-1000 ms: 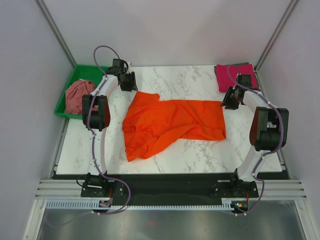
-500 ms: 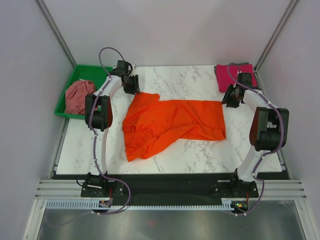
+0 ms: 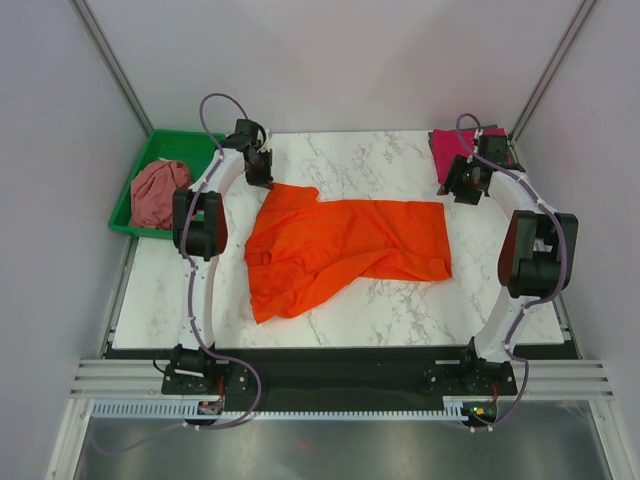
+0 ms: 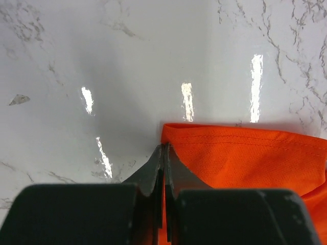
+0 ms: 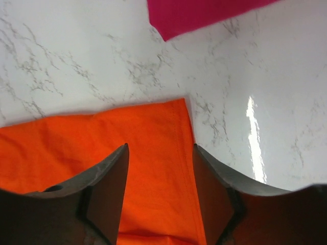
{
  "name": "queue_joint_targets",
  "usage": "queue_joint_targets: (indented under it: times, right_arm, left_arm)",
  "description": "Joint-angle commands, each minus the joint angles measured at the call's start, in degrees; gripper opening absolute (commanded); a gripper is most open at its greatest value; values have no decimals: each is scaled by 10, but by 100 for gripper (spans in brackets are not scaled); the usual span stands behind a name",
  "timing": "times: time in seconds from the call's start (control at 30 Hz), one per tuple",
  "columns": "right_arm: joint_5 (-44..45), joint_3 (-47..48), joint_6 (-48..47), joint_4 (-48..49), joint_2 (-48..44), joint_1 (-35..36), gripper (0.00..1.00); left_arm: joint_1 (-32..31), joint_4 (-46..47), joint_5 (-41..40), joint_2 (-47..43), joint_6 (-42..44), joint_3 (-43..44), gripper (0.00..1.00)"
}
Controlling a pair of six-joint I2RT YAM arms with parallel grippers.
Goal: Fold and stack the t-shirts
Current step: Flatten the tshirt out
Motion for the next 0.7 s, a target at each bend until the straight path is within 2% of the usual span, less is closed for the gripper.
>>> queue_joint_targets:
  times: [0.0,0.13,0.27,0.37,0.53,0.67]
  right_arm:
    - [-88,66,-37,6,36,-2,63]
    - [-73,117,-45,-13,84,-5,64]
    - [-116,154,-65,-22,148,-9,61]
    - [-134,176,-90,-34,185,-9,59]
    - [-103,156,-129,-32,172,-9,59]
    - [-133,153,-164,-25,177,-9,56]
  left_arm:
    - [-12,-35,-66,-27,25,-5,2]
    - [-12,-34,-88,-132,32,-5,2]
    - [-12,-28,-54,-173,32,1,2]
    - [-12,-28,-42,-174,32,-4,2]
    - [-10,-27,-43,-166,34,-21,2]
    - [-10,-26,-31,-161,33,-21,2]
